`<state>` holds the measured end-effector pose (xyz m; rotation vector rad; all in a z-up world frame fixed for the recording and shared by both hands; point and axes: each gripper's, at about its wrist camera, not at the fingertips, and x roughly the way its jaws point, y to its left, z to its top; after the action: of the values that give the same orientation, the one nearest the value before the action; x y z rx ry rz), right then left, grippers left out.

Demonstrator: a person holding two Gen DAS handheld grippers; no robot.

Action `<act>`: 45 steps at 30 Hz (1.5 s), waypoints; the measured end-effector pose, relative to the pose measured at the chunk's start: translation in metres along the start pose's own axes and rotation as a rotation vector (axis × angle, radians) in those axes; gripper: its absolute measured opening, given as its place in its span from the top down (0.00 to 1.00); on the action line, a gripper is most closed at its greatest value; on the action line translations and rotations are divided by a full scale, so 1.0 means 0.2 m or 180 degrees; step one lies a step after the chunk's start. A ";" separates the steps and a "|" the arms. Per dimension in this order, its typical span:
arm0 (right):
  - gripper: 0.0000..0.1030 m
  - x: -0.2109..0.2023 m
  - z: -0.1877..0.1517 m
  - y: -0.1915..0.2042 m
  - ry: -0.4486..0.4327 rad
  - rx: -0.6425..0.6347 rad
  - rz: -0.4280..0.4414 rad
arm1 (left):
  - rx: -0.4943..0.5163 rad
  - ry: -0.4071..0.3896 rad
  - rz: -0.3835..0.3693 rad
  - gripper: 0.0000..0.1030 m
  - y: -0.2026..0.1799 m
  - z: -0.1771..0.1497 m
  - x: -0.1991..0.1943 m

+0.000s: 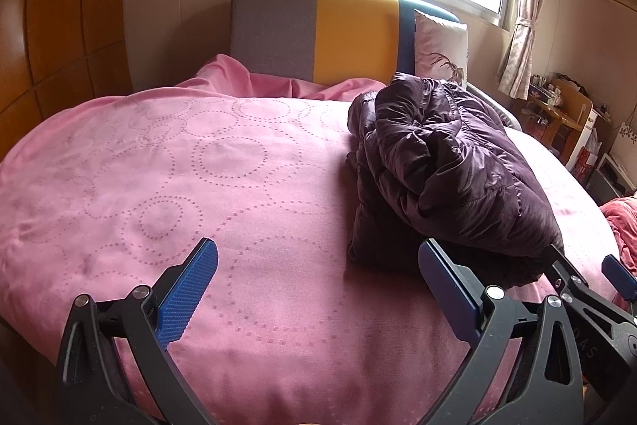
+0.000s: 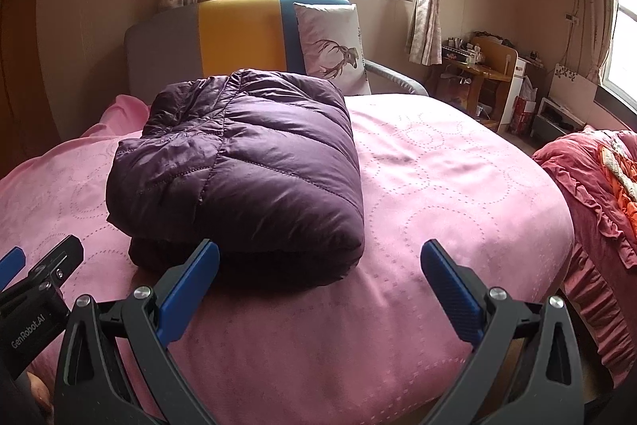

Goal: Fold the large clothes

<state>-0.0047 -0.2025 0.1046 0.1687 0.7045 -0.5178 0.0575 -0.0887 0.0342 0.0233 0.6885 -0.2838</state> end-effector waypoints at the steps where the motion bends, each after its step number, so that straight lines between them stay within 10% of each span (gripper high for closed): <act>1: 0.02 0.00 0.00 0.00 -0.0002 -0.0005 0.0007 | 0.0003 -0.0002 -0.0008 0.03 0.00 0.00 0.00; 45: 0.02 0.02 -0.02 0.02 0.0053 -0.0077 0.0105 | 0.0142 -0.0069 0.0135 0.03 -0.02 -0.02 -0.03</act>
<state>-0.0018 -0.1990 0.0997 0.1619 0.7228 -0.4765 0.0501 -0.0902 0.0360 0.0772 0.6594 -0.2584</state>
